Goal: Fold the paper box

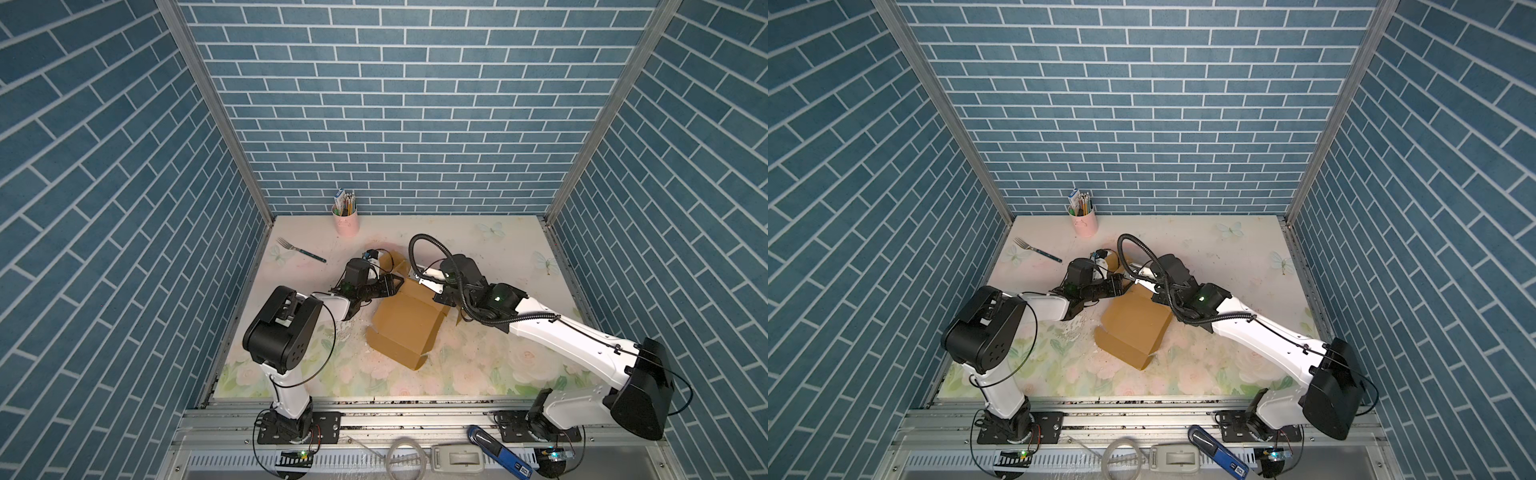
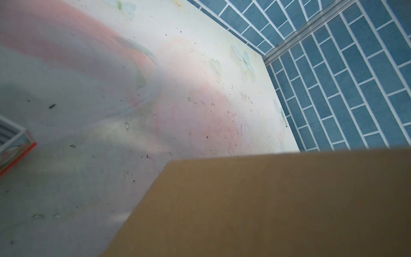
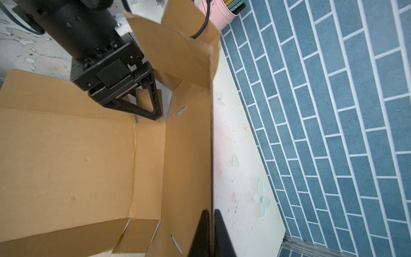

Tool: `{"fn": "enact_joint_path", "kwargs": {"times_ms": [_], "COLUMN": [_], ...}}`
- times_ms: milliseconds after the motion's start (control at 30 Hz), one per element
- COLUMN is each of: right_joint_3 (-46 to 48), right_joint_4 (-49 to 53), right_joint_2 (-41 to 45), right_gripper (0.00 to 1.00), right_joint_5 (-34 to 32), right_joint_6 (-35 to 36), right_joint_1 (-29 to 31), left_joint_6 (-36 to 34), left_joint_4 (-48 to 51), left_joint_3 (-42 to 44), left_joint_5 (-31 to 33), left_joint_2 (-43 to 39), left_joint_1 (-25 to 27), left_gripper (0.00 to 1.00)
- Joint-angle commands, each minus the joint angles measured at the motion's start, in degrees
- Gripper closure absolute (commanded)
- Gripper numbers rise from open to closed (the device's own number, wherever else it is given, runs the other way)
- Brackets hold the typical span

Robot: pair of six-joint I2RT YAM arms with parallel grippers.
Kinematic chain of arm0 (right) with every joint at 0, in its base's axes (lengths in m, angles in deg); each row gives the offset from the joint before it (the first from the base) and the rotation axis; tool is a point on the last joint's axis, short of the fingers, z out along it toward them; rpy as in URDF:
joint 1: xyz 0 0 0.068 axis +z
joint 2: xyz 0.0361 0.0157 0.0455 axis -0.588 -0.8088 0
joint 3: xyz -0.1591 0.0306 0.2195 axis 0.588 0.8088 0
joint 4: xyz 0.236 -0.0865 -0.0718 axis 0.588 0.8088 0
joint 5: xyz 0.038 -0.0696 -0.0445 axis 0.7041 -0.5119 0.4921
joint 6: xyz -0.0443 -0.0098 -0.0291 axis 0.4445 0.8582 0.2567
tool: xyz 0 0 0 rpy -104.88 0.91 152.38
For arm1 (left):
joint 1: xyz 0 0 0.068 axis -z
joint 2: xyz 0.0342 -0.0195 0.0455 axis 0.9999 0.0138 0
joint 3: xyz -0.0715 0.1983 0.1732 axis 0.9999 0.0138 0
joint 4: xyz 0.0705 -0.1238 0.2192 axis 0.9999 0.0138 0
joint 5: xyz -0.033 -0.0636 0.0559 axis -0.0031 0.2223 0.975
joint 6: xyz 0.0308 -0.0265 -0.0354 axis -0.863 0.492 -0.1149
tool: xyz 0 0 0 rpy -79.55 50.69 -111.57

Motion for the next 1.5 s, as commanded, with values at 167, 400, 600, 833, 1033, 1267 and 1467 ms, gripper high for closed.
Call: {"fn": "enact_joint_path", "kwargs": {"times_ms": [167,400,600,833,1033,1267,1467], "right_joint_3": [-0.4,-0.9,-1.8,-2.4,-3.1,-2.9,-2.2], "right_joint_4": [0.1,0.5,0.9,1.3,1.6,1.4,1.0], "right_joint_2": [-1.8,-3.8,-5.3,-6.0,-7.2,-7.5,-7.4], "right_gripper": [0.92,0.92,0.92,0.92,0.92,0.92,0.92], "right_joint_5": [-0.9,-1.9,-2.3,-2.4,-2.4,-2.2,-2.0], "right_joint_6": [-1.9,-2.7,-3.7,-4.2,-5.4,-7.3,-8.6], "right_joint_1": [0.4,0.4,0.4,0.4,0.4,0.4,0.3], "left_joint_6": [0.9,0.8,0.0,0.2,-0.2,0.2,0.4], "left_joint_4": [-2.6,-0.5,0.6,-0.1,-0.2,-1.5,-1.9], "left_joint_3": [0.6,0.6,0.4,1.2,1.4,2.0,1.9], "left_joint_5": [-1.6,-1.0,-0.6,-0.3,0.3,1.1,1.5], "left_joint_2": [-1.9,-3.3,-2.4,-0.7,0.0,1.1,1.9], "left_joint_1": [-0.4,0.3,1.6,2.7,4.3,5.7,6.4], "left_gripper": [0.45,0.46,0.46,0.46,0.46,0.46,0.46]}}
